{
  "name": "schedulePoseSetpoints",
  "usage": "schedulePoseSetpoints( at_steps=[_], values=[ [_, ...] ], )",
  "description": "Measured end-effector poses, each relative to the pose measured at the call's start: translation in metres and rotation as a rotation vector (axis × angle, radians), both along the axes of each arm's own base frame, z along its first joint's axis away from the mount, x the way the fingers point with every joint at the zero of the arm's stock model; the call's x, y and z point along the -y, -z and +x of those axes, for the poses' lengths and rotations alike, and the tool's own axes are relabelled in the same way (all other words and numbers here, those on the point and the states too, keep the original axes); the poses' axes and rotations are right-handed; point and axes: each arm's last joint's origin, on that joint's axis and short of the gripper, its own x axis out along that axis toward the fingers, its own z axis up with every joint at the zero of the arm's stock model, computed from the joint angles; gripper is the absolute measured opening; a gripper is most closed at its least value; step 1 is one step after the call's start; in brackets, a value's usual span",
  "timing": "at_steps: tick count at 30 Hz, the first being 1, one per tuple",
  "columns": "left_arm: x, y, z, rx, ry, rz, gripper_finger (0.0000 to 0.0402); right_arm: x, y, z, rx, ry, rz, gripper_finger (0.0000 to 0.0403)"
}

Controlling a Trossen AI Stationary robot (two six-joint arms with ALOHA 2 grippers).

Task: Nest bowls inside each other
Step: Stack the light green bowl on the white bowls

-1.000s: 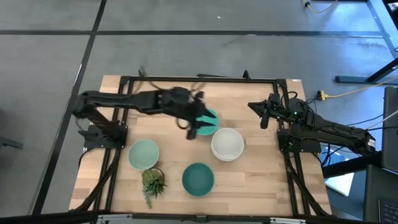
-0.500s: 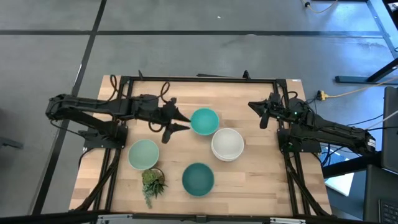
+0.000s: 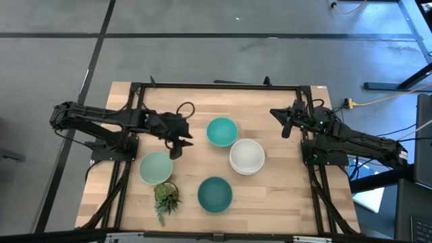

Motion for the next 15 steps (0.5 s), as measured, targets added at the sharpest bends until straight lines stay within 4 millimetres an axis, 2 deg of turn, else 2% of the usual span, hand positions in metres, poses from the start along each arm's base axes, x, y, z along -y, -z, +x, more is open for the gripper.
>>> schedulePoseSetpoints(
  at_steps=[4,7,11,15],
  values=[
    [-0.002,0.015,-0.018,-0.240,-0.039,0.041,0.0136,0.000,0.000,0.000,0.001,0.000,0.003,0.0032],
    [0.000,0.021,-0.028,-0.364,-0.028,-0.024,0.0136,0.000,0.000,0.000,0.001,0.000,0.003,0.0032],
    [0.007,0.026,-0.039,-0.492,-0.021,-0.081,0.0136,0.000,0.000,0.000,0.000,0.000,0.001,0.0032],
    [0.013,0.027,-0.044,-0.546,-0.022,-0.085,0.0136,0.000,0.000,0.000,-0.001,0.000,-0.001,0.0032]
  ],
)
